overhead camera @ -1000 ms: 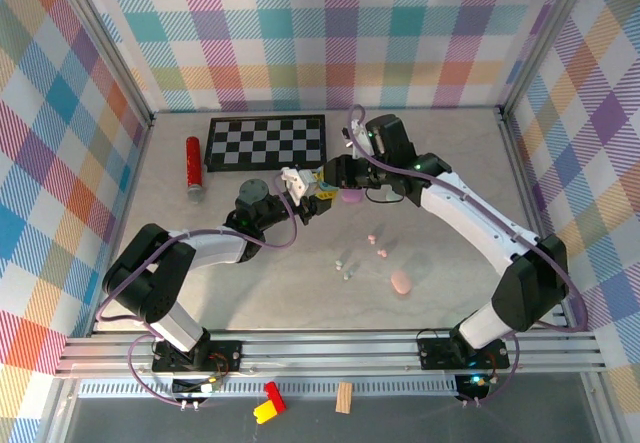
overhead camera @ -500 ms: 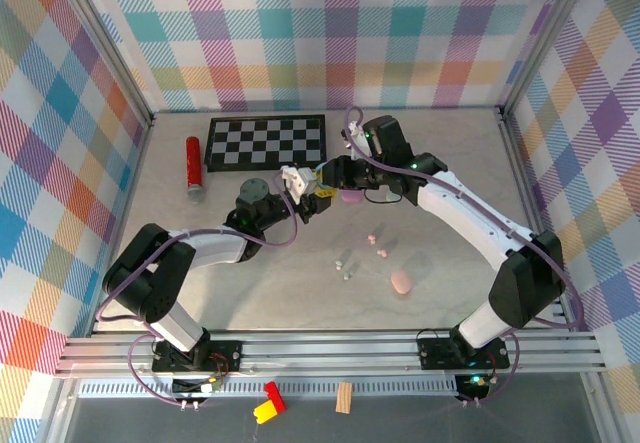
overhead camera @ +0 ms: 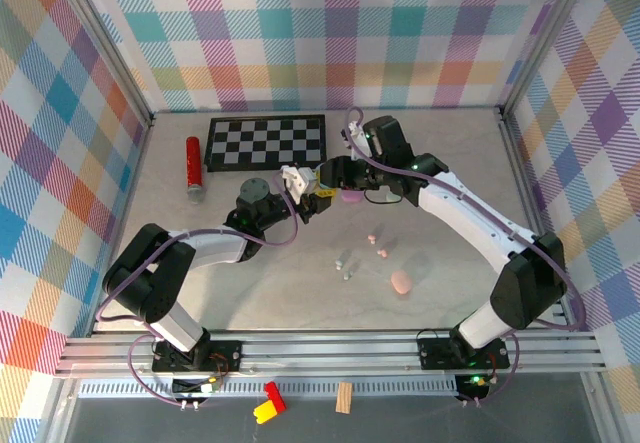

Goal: Insert wireless bluetooth earbuds into charging case

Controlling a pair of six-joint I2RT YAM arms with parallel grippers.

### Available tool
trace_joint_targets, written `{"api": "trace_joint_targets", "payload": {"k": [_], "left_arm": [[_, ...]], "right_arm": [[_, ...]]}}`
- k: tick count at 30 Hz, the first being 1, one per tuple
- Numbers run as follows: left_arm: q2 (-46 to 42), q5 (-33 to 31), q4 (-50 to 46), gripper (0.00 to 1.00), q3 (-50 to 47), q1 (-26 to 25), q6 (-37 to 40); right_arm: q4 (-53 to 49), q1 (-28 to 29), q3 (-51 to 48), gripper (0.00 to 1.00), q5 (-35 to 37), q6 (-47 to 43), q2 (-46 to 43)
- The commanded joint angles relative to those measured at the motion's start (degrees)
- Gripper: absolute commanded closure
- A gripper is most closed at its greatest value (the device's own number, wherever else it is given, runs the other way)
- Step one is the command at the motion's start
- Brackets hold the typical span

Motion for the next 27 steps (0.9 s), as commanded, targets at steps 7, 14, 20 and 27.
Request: {"api": "trace_joint_targets", "payload": {"k": [7, 14, 20, 27], "left_arm": [[-0.9, 1.2, 5.5, 0.64, -0.3, 2.3, -0.4], [-2.7, 6.7, 2.8, 0.64, -1.4, 3.7, 2.3], [-3.4, 8.9, 2.9, 0.64, -1.8, 3.6, 2.0], [-4.4, 7.6, 6.1, 0.64, -3.4, 3.6, -0.6]], "right_arm": [[2.0, -0.1, -0.3, 0.57, -2.7, -3.7, -6.8], [1.1, -0.2, 5.1, 0.72, -1.1, -5.6, -3.9], [-1.9, -0.1, 12.0, 0.73, -2.4, -6.0, 2.8], [-9.3, -0.1, 17.6, 0.73, -3.0, -5.7, 8.6]]}}
